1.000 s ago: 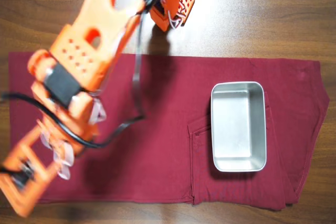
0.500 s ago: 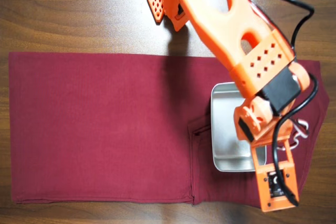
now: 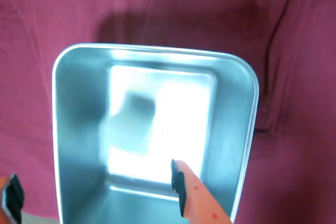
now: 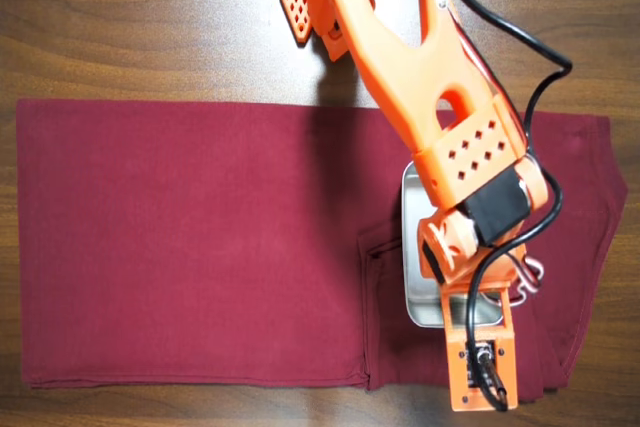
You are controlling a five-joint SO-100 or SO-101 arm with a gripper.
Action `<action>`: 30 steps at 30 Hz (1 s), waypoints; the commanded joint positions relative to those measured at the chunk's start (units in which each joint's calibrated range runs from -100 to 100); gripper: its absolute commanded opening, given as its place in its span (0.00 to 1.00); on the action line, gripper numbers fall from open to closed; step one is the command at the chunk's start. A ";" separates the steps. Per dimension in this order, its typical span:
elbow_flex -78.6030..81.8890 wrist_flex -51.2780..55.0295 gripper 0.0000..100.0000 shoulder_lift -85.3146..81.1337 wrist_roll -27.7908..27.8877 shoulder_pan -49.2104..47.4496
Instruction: Grab the cube
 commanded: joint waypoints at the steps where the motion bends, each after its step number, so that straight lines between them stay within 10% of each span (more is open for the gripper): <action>1: -0.29 -0.25 0.35 -3.47 0.49 0.87; 5: 8.27 -12.97 0.00 -15.19 3.08 8.26; 11: 46.95 -37.50 0.00 -50.79 15.34 29.19; 19: 86.28 -23.02 0.00 -86.56 17.09 40.03; 30: 94.29 9.53 0.00 -95.80 10.26 41.76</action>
